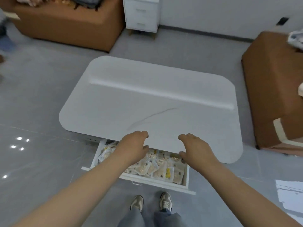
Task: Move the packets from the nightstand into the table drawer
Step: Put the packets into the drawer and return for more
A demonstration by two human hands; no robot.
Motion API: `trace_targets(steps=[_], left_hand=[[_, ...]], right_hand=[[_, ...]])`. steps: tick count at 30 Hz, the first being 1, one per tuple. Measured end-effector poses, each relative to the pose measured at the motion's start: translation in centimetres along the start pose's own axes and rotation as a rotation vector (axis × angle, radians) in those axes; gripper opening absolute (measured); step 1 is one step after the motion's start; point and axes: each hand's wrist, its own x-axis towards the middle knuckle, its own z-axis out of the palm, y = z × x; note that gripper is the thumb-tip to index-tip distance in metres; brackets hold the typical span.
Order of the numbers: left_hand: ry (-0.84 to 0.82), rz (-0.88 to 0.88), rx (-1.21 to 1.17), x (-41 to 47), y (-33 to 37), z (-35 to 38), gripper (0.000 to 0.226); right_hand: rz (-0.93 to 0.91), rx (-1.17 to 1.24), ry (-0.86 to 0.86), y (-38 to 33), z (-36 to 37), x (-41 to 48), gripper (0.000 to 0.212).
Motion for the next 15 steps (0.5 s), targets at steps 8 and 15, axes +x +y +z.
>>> trace_targets(steps=[8,15], left_hand=[[0.146,0.279,0.126,-2.9,7.5,-14.0,0.042],[0.329,0.553,0.165,-5.3,15.5,-23.2,0.039]], right_hand=[[0.125,0.038,0.276,0.5,-13.2,-8.4,0.047],[0.211,0.057,0.56,1.9,-22.8,-16.3,0.049]])
